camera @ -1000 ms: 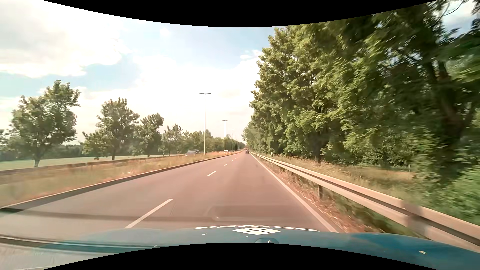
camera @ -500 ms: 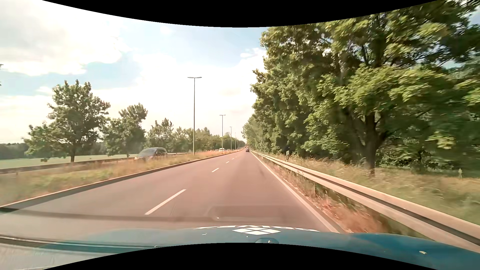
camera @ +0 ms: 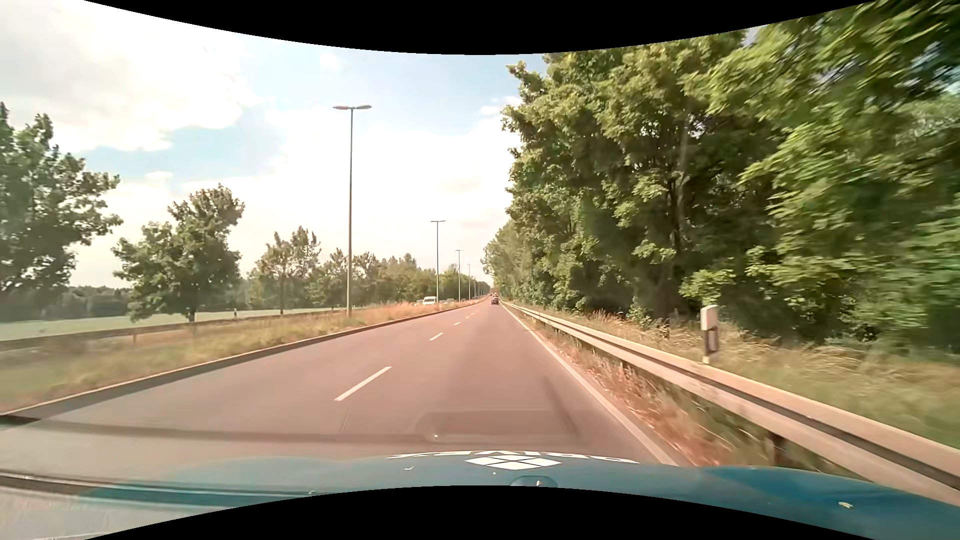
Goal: Follow the waypoints while adhering to traffic rules and regulations
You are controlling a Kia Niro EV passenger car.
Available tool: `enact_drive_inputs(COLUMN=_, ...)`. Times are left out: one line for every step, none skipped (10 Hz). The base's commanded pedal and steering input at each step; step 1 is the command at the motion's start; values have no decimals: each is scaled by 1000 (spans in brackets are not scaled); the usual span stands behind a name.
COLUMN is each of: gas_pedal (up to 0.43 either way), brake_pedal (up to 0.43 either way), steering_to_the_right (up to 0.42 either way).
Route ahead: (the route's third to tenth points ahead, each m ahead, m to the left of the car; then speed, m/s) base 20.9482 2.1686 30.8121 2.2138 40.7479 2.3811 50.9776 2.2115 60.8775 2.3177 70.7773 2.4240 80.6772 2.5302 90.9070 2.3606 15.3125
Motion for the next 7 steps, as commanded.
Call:
enact_drive_inputs(gas_pedal=189, brake_pedal=0, steering_to_the_right=-3)
enact_drive_inputs(gas_pedal=189, brake_pedal=0, steering_to_the_right=-3)
enact_drive_inputs(gas_pedal=189, brake_pedal=0, steering_to_the_right=-3)
enact_drive_inputs(gas_pedal=189, brake_pedal=0, steering_to_the_right=-3)
enact_drive_inputs(gas_pedal=189, brake_pedal=0, steering_to_the_right=-3)
enact_drive_inputs(gas_pedal=197, brake_pedal=0, steering_to_the_right=-3)
enact_drive_inputs(gas_pedal=209, brake_pedal=0, steering_to_the_right=-3)
